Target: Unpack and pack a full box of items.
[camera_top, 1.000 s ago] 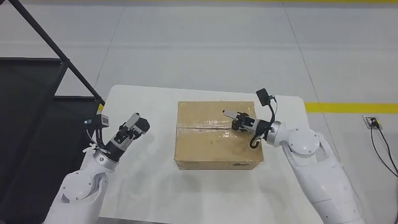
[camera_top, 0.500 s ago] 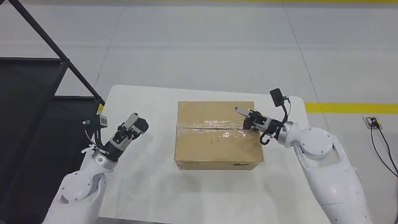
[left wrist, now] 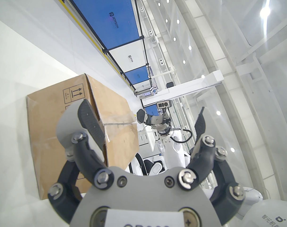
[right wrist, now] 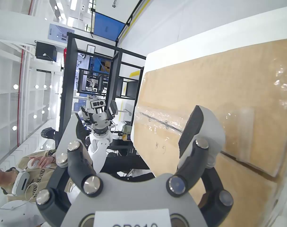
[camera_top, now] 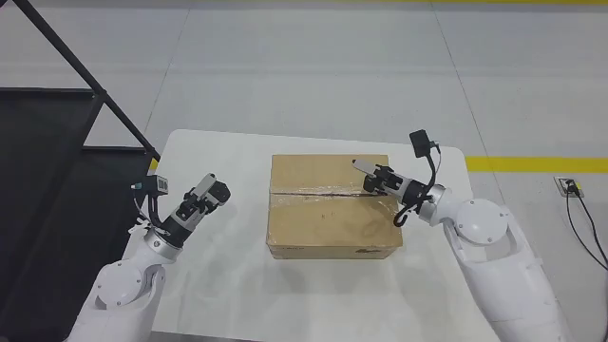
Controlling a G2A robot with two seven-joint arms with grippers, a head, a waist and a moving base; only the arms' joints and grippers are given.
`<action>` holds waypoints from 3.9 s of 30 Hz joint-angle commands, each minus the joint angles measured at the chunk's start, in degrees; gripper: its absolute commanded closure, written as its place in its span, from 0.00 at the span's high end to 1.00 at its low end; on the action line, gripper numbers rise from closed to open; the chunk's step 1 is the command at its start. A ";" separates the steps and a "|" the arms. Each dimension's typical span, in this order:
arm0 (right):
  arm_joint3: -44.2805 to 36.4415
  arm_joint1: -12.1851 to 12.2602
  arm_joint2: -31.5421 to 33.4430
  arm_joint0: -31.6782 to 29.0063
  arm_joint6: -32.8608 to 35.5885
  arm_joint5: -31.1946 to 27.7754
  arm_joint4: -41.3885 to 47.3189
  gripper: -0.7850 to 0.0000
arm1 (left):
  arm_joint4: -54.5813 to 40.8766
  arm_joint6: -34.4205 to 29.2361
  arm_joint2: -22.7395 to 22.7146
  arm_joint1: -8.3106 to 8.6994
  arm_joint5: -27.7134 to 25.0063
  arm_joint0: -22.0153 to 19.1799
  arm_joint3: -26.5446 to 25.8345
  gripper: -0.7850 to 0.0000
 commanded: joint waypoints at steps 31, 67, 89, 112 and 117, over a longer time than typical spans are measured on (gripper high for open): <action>20.92 -9.10 -26.44 20.58 0.63 -2.94 5.34 1.00 | -2.64 0.15 -2.08 0.60 -1.57 2.24 0.42 1.00; 20.54 -9.42 -22.69 18.60 7.56 -2.63 1.76 1.00 | -3.26 -0.88 -1.50 0.96 -1.74 1.98 0.95 1.00; 8.11 -1.74 1.03 3.80 6.90 2.24 -1.96 1.00 | -1.99 -0.12 -0.23 1.00 -1.22 1.50 0.18 1.00; -7.95 1.76 21.42 -19.07 -4.73 -13.99 5.47 1.00 | -3.00 -0.73 -0.77 1.30 0.22 1.32 0.41 1.00; -7.95 1.76 21.41 -19.05 -4.72 -13.98 5.47 1.00 | -3.02 -0.75 -0.77 1.30 0.25 1.32 0.41 1.00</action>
